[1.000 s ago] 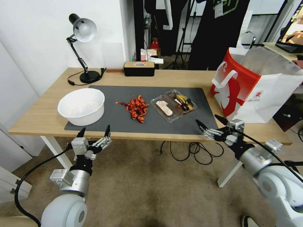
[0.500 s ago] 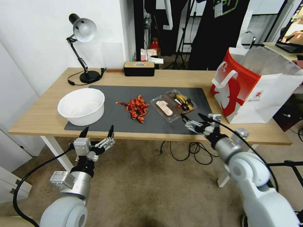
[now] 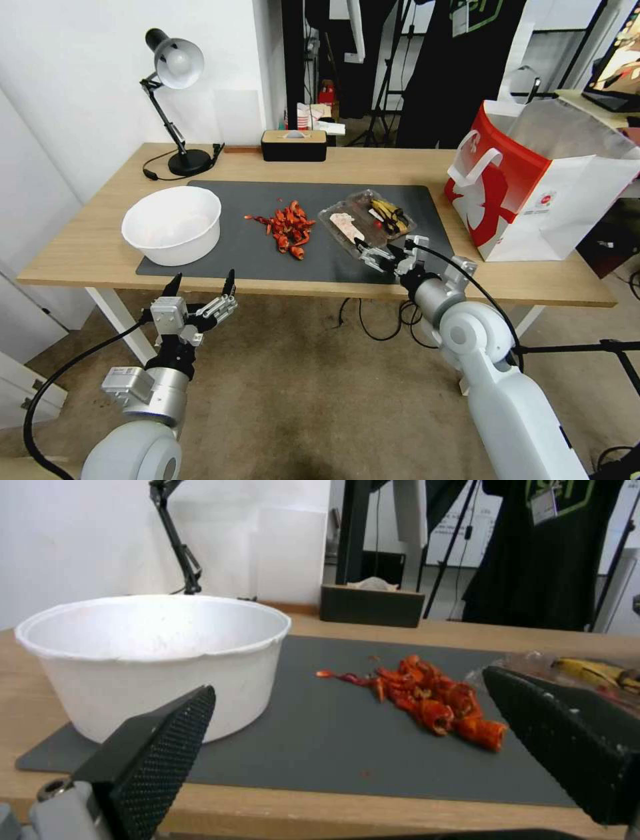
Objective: Close the disposable takeout box, then place it into the delivery bag.
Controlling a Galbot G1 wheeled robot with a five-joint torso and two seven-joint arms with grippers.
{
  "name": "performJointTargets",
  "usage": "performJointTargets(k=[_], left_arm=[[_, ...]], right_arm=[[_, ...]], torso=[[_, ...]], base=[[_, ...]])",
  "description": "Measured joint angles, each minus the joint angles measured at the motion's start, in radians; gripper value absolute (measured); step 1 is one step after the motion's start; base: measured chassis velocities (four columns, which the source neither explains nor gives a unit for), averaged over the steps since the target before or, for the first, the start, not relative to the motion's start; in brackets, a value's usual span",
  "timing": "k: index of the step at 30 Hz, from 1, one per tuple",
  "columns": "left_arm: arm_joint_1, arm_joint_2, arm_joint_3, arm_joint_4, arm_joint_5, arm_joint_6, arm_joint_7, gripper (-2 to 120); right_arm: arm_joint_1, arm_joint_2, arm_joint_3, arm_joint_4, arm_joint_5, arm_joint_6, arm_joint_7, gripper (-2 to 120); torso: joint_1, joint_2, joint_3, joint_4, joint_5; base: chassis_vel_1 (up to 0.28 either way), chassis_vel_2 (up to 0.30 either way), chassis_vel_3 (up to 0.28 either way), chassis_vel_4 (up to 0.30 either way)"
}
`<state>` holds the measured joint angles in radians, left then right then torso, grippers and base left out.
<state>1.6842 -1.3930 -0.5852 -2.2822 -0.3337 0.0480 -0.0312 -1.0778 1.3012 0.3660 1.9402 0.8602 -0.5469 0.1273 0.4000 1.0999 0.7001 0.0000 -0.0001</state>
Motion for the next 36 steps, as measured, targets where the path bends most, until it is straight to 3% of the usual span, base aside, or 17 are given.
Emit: performJointTargets(k=[13, 36], left_arm=[[0.001, 0.007, -0.008, 0.002, 0.003, 0.000, -0.001, 100], [0.009, 0.010, -0.013, -0.001, 0.008, -0.016, -0.001, 100]], right_arm=[[0.015, 0.011, -0.008, -0.007, 0.104, -0.027, 0.091, 100], [0.073, 0.041, -0.068, -0.085, 0.082, -0.027, 0.096, 100]], torso=[[0.000, 0.000, 0.000, 0.0000, 0.0001], [0.000, 0.000, 0.000, -0.0001, 0.0001]], base=[[0.000, 0.000, 0.000, 0.000], [0.000, 0.000, 0.000, 0.000]])
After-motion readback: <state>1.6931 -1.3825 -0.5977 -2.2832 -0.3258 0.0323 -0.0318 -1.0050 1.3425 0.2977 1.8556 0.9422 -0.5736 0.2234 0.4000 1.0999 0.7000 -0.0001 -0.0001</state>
